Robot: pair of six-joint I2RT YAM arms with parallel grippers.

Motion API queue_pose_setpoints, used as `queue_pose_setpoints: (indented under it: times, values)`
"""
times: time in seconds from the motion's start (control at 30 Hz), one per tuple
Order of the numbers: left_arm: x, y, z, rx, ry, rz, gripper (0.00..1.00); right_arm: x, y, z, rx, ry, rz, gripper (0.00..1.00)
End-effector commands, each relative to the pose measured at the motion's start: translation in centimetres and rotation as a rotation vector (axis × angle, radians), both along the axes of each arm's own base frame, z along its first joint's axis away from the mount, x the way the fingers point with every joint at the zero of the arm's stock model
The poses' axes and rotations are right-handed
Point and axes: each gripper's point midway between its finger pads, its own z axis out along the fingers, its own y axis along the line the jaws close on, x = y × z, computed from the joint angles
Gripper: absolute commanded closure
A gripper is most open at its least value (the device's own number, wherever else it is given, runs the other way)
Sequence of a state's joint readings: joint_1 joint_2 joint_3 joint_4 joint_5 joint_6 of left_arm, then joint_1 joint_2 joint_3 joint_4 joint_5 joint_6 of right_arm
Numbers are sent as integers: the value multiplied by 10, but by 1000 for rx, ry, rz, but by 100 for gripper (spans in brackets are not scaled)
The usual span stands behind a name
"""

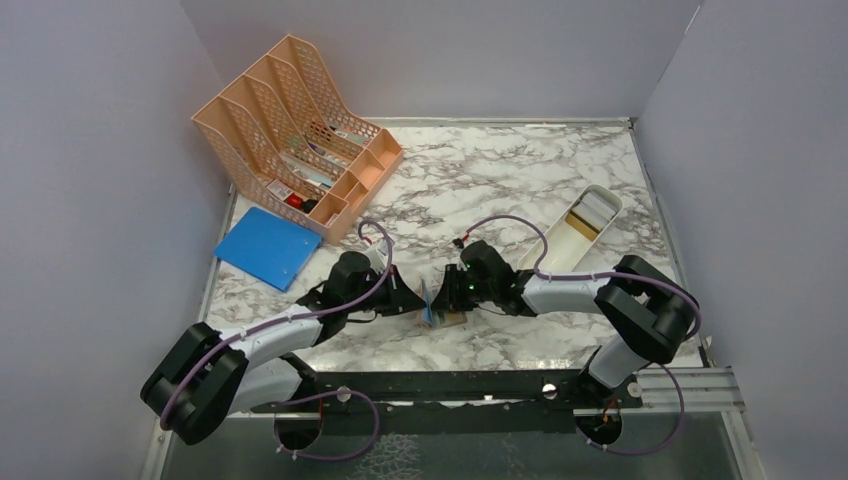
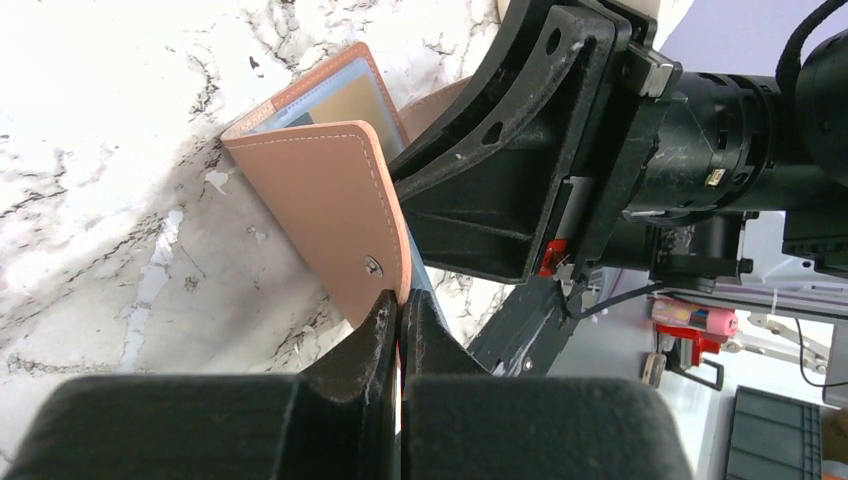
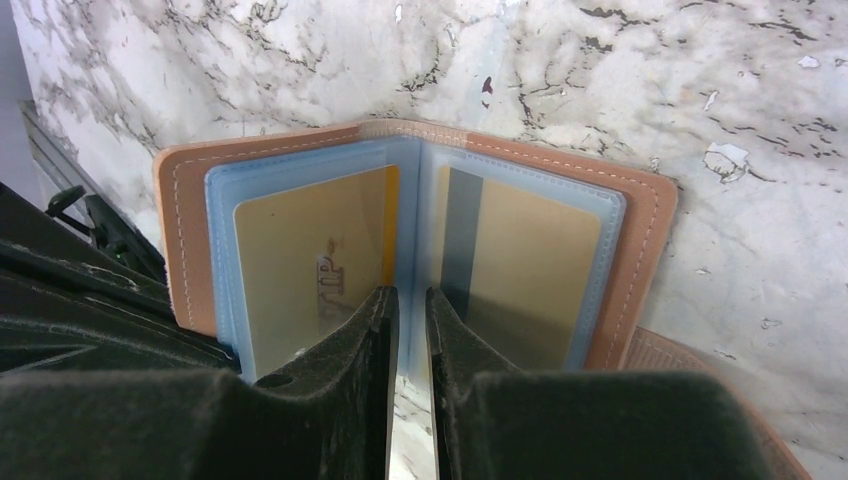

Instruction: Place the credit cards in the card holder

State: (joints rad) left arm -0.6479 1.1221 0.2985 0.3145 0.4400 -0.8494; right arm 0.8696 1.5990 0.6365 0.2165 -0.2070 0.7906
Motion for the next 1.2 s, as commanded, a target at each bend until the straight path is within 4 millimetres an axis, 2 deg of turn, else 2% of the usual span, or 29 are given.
queue_pose_setpoints:
  times: [0.0, 0.1, 0.23, 0.47, 0.57, 0.7, 0.87, 0.97, 1.17]
  values:
    - [2, -5, 2, -16, 4, -9, 100, -8, -7, -11, -40, 22, 4, 77]
    - [8, 4, -14, 78, 27, 31, 100, -4, -13, -6, -70, 1, -12, 73]
    - [13, 10, -24, 149, 21, 45, 100, 2, -19, 5, -91, -41, -31, 68]
    - [16, 9, -39, 196, 52, 36, 100, 9, -27, 19, -120, -93, -52, 59]
    - [16, 8, -40, 198, 56, 25, 100, 10, -29, 19, -118, -111, -52, 57]
    - [19, 7, -37, 203, 48, 29, 97, 9, -27, 10, -146, -87, -33, 60]
    - [21, 10, -35, 212, 37, 44, 94, 13, -32, 16, -163, -113, -53, 70]
    - [22, 6, -34, 196, 40, 37, 91, 12, -39, 10, -185, -117, -63, 71]
    - [15, -9, -31, 112, 78, -16, 82, 2, -34, -4, -145, -80, -38, 72]
